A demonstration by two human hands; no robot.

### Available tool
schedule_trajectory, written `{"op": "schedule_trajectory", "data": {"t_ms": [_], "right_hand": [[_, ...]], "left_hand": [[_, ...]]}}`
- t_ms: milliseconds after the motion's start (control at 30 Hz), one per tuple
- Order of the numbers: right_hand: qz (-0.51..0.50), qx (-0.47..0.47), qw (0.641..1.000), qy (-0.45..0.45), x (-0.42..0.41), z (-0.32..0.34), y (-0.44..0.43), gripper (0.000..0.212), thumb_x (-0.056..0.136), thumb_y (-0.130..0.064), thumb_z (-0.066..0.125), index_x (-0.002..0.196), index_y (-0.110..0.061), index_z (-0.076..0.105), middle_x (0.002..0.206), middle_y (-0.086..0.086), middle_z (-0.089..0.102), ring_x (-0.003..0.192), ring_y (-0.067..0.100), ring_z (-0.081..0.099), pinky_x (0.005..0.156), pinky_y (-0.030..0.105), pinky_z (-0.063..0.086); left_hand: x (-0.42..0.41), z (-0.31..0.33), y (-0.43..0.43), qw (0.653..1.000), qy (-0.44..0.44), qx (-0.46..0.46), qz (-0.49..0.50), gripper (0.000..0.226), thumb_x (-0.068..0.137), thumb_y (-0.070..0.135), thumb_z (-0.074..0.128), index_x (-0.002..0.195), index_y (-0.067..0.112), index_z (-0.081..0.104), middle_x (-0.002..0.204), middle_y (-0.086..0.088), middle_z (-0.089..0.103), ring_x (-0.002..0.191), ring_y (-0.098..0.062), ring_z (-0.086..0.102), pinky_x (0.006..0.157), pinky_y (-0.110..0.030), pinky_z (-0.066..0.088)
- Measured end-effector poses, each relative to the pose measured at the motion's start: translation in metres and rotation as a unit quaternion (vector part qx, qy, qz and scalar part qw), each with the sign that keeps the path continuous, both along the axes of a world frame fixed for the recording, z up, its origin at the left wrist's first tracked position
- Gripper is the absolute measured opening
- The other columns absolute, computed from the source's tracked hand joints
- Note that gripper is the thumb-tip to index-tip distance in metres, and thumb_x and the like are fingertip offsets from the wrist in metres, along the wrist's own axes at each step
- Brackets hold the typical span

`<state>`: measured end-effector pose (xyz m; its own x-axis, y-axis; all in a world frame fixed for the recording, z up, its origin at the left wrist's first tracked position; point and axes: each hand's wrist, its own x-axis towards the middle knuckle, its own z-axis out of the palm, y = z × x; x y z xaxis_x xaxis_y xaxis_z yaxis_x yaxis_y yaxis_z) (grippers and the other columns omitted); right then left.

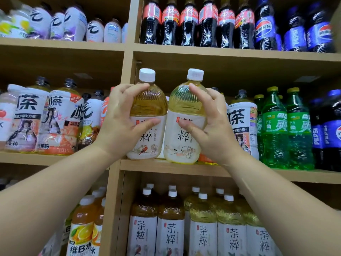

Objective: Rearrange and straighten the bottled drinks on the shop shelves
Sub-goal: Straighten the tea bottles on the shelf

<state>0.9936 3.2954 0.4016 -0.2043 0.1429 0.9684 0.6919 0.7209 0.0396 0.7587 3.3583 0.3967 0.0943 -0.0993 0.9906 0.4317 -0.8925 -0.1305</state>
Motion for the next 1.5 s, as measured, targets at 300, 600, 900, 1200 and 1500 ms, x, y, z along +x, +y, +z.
{"op": "schedule_trajectory", "data": {"t_ms": [300,600,900,1200,1500], "right_hand": [[0.008,-0.001,1.0,-0.028,0.01,-0.02,-0.063,0.073,0.09,-0.038,0.074,0.151,-0.041,0.035,0.136,-0.002,0.044,0.132,0.004,0.043,0.111,0.019,0.038],[0.008,-0.098,0.992,0.072,0.046,-0.101,-0.089,0.09,0.074,-0.064,0.073,0.151,-0.057,0.025,0.156,-0.02,0.039,0.143,0.006,0.043,0.114,0.049,0.042],[-0.029,-0.214,0.971,0.1,0.06,-0.186,-0.069,0.097,0.074,-0.062,0.077,0.154,-0.04,0.026,0.145,-0.033,0.036,0.135,-0.019,0.032,0.103,0.002,0.031],[-0.064,-0.323,0.934,0.135,0.081,-0.258,-0.018,0.098,0.076,-0.05,0.08,0.154,-0.045,0.022,0.15,-0.029,0.031,0.134,-0.022,0.028,0.113,0.019,0.032],[-0.084,-0.338,0.918,0.191,0.097,-0.28,-0.002,0.103,0.068,-0.06,0.074,0.155,-0.048,0.021,0.154,-0.022,0.032,0.14,-0.001,0.032,0.114,0.032,0.034]], "left_hand": [[-0.006,-0.023,-0.054,0.996,-0.04,-0.016,-0.075,0.079,0.083,0.032,0.081,0.148,0.024,0.036,0.145,-0.01,0.043,0.133,-0.024,0.051,0.104,-0.045,0.051],[0.0,-0.116,-0.073,0.988,-0.051,-0.133,-0.056,0.095,0.071,0.046,0.085,0.152,0.031,0.037,0.144,0.01,0.05,0.136,-0.01,0.049,0.113,-0.029,0.043],[0.026,-0.2,-0.049,0.939,-0.107,-0.328,-0.014,0.1,0.068,0.047,0.081,0.155,0.029,0.036,0.127,0.024,0.046,0.118,0.011,0.047,0.091,-0.004,0.042],[0.043,-0.264,0.003,0.892,-0.069,-0.445,0.031,0.098,0.074,0.039,0.086,0.155,0.029,0.033,0.139,0.014,0.041,0.129,-0.008,0.047,0.105,-0.042,0.052],[0.051,-0.283,0.008,0.857,-0.077,-0.51,-0.012,0.1,0.079,0.041,0.079,0.157,0.039,0.017,0.146,0.015,0.049,0.13,-0.006,0.052,0.105,-0.035,0.049]]}}
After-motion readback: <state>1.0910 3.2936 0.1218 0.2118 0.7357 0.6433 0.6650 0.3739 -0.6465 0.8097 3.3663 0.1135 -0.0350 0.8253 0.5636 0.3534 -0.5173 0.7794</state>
